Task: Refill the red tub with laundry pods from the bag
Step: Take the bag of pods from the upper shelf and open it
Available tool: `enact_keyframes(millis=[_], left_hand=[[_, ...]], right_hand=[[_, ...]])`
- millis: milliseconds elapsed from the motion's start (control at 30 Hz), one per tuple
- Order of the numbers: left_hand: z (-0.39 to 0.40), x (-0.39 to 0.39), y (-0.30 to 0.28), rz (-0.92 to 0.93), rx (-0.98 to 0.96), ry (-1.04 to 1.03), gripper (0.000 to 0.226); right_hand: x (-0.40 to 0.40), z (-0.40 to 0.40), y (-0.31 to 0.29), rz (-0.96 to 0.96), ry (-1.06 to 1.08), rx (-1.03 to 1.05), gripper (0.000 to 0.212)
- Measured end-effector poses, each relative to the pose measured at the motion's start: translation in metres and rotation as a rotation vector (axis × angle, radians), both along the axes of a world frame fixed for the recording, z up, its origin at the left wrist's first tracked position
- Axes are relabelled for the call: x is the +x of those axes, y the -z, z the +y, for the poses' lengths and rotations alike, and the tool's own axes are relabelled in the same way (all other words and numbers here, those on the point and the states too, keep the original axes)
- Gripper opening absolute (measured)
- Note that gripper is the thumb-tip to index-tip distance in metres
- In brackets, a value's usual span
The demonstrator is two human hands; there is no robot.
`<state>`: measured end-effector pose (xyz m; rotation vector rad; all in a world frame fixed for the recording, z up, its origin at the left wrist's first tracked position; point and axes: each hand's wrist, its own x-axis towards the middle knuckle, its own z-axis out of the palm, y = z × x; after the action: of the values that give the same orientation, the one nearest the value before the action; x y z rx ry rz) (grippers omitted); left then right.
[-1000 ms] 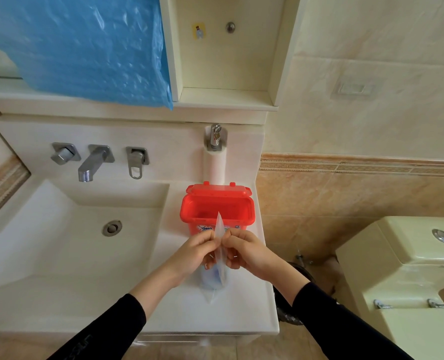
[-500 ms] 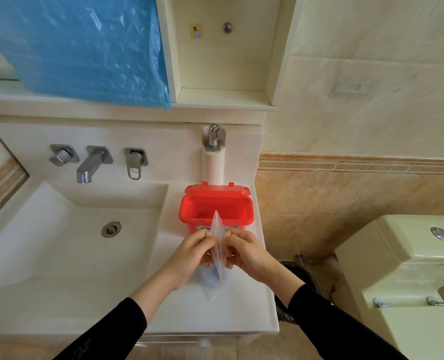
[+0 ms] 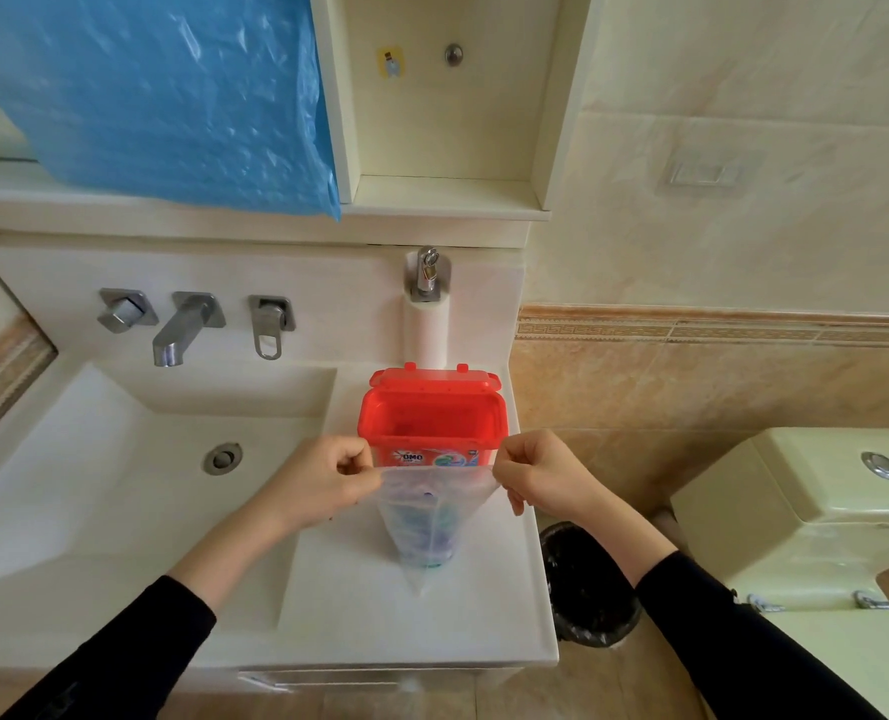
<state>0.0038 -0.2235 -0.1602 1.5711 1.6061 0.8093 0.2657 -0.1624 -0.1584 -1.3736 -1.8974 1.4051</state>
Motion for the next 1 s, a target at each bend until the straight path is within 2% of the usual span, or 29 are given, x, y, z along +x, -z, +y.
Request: enact_keyframes(millis=[133, 233, 267, 333, 367, 467, 600, 833, 1000], left_hand=[[0.004, -0.005, -0.005, 0.059, 0.023, 0.053, 0.016], [0.001, -0.005, 0.004, -0.073, 0.02, 0.071, 0.023], [-0.003, -0.005, 0.01, -0.145, -0.006, 0.076, 0.031], [-0.013, -0.004, 0.025, -0.26, -0.097, 0.09, 0.064], [-0.018, -0.001, 0.035, -0.261, -0.134, 0.103, 0.08], [-0.029, 0.014, 0.065, -0.072, -0.184, 0.124, 0.113], [-0.025, 0.038, 0.089, -0.062, -0.082, 0.162, 0.108], [-0.013, 0.042, 0.112, -0.078, -0.118, 0.13, 0.119], [-0.007, 0.048, 0.112, -0.103, -0.039, 0.182, 0.098]], right_hand=[[-0.001, 0.0, -0.002, -0.034, -0.081, -0.042, 0.026], [-0.005, -0.002, 0.002, 0.028, -0.095, -0.089, 0.025], [-0.006, -0.004, 0.004, 0.045, -0.094, -0.102, 0.024], [-0.008, -0.007, 0.008, 0.081, -0.085, -0.125, 0.026], [-0.008, -0.008, 0.01, 0.099, -0.078, -0.136, 0.028], [-0.008, -0.009, 0.012, 0.136, -0.068, -0.156, 0.03], [-0.011, -0.009, 0.011, 0.162, -0.068, -0.163, 0.02], [-0.012, -0.013, 0.013, 0.198, -0.062, -0.184, 0.015], [-0.012, -0.019, 0.014, 0.238, -0.053, -0.201, 0.026]])
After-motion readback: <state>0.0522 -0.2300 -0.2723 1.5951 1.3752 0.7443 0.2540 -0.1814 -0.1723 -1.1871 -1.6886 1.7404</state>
